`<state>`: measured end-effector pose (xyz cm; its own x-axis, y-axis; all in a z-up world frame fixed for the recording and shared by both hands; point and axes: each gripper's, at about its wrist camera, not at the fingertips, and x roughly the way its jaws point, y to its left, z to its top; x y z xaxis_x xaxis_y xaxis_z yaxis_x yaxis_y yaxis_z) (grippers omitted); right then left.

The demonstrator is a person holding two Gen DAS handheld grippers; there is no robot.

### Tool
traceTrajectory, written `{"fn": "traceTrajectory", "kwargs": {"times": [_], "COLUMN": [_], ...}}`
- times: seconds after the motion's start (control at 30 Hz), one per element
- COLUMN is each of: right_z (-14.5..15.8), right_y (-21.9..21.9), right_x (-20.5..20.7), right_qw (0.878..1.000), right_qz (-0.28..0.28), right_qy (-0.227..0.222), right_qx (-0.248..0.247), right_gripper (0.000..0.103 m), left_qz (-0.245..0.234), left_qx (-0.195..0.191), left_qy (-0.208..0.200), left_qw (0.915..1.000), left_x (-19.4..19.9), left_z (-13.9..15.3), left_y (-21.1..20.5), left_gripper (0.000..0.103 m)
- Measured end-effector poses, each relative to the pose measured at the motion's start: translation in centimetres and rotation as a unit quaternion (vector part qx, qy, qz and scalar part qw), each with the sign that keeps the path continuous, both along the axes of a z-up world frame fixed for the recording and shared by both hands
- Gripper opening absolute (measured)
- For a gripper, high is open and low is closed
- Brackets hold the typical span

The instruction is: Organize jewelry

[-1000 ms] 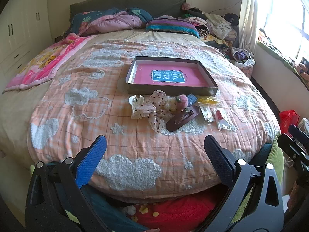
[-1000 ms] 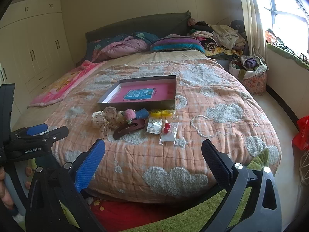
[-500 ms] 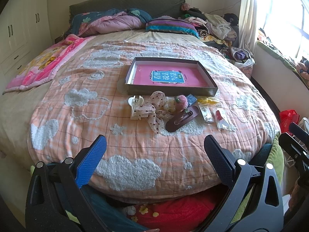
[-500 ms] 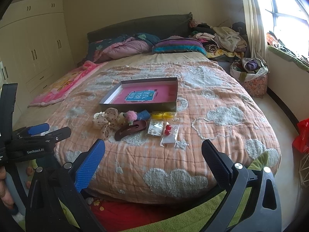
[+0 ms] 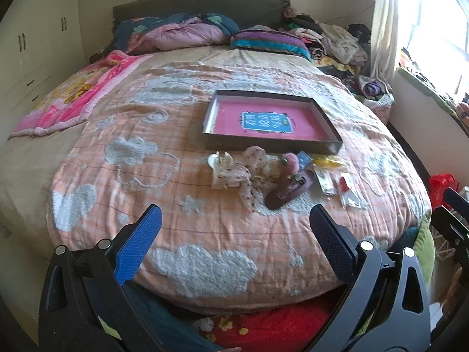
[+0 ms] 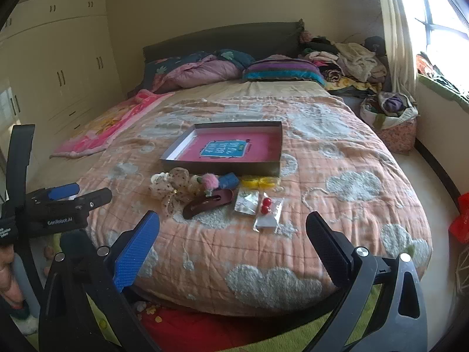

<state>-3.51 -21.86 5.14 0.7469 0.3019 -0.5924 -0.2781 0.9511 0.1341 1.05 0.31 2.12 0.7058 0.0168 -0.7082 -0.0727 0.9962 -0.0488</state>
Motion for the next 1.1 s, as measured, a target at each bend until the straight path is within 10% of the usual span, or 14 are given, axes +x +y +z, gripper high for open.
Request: {"fn": "traceTrajectory", "kwargs": {"times": [0.47,1.0,1.1], "right_z": [0.1,-4.4,-5.6], "right_y": [1.6,-1.9,-2.0], "right_x": [5.6,13.9,14.8], "right_qw": [0.999,0.998,0.998], "right_qz": [0.045,-0.007,-0.007], "right_qy": [0.015,0.056,0.064], "right_qx": [0.008,0.009,0.001], "right_gripper": [0.099,0.099,0.099], "left_qz": [0.035,-0.065,-0.073], "left_qx": [-0.021,-0.043,-0.044], "left_qy": [0.012,0.069,0.081], "left_qw": [0.9991,0.9946,0.9931], "left_x": [4.5,11.3,12.0], "left_z": [0.3,-6.4,-8.0], "left_y": [5.5,0.9,0.6], "left_gripper": [0.095,0.093,0.079]}}
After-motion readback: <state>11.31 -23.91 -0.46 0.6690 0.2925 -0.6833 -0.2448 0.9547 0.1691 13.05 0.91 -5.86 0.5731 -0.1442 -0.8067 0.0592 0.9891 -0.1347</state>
